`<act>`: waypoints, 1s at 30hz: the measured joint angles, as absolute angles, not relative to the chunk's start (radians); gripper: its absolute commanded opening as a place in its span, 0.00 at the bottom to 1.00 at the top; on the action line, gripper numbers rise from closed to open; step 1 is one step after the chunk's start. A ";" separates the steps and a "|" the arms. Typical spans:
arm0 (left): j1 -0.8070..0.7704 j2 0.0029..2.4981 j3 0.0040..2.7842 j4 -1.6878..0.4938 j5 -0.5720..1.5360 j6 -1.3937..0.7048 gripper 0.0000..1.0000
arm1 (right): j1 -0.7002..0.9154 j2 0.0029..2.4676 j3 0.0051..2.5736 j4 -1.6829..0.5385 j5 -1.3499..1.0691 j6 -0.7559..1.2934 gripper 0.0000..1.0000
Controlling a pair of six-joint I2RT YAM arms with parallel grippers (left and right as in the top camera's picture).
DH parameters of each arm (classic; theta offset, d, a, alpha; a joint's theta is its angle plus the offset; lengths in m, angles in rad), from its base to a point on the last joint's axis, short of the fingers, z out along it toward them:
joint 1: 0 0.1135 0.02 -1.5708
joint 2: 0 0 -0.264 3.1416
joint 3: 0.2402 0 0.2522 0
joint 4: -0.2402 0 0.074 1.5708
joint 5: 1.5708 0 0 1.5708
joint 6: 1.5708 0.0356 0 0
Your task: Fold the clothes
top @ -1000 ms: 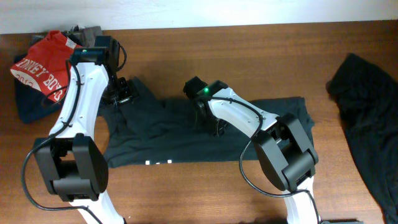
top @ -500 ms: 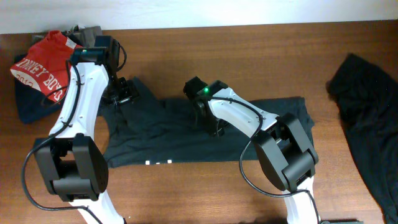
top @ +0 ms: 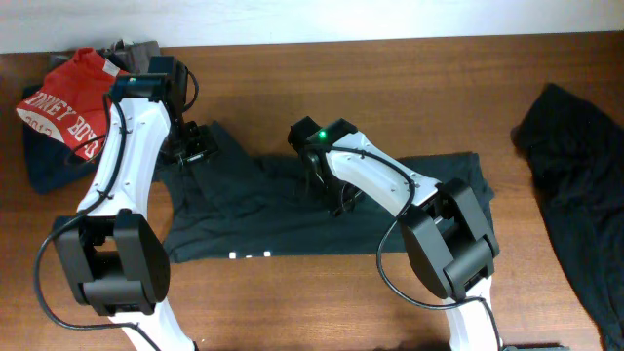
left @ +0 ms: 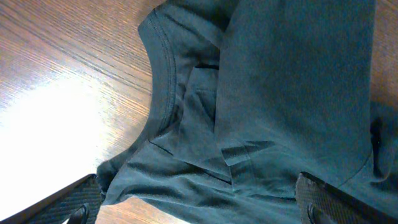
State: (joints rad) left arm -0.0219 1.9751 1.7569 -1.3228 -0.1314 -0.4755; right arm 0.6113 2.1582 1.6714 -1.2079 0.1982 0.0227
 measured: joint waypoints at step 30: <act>-0.224 1.986 1.497 -1.082 0.010 -0.385 0.03 | 0.147 2.157 1.616 -1.217 -0.111 0.202 0.04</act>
